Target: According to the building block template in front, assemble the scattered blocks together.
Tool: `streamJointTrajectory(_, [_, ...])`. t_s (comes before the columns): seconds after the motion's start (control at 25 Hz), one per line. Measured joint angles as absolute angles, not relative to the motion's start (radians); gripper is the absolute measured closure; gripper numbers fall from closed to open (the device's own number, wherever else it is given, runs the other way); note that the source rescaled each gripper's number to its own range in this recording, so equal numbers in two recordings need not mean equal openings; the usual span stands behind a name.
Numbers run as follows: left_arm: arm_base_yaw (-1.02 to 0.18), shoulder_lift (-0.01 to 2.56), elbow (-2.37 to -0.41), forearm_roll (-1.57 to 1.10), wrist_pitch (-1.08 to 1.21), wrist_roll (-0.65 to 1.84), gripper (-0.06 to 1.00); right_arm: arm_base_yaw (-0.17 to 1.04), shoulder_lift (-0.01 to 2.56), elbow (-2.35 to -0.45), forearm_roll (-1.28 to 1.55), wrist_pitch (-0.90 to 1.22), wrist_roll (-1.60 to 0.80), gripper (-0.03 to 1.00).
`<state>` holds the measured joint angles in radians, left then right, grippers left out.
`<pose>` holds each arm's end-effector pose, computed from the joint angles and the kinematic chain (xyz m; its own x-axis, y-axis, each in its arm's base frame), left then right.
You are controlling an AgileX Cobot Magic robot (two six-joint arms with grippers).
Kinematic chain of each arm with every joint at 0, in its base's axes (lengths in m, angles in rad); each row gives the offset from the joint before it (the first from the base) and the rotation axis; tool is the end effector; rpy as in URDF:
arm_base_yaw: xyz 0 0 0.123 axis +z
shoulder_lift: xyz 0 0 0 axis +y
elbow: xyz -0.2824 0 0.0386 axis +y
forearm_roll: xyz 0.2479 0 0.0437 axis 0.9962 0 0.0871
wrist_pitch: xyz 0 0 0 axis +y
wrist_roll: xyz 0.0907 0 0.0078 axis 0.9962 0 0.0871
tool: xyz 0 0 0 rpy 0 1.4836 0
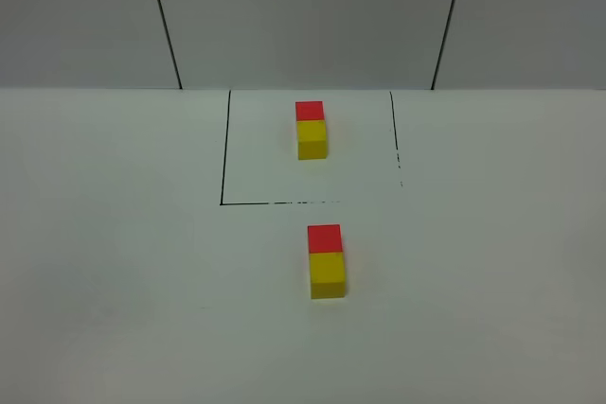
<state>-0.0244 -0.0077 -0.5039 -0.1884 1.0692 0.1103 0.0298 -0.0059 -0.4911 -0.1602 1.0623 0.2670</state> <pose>-0.0080 -0.0148 0.2787 -0.4431 0.0294 -0.8960 0.1794 0.9822 -0.0564 -0.0050 -0.0128 0.2754 -0.4292 0.1728 -0.8865 0.1781 0.9784 0.1045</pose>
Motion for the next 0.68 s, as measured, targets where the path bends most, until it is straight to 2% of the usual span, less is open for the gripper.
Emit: streamJointTrajectory(0.68, [-0.024,-0.008,-0.504,-0.188,1.069,0.11,0.51,0.03,-0.006,-0.491,-0.16,1.062,0.267,0.24])
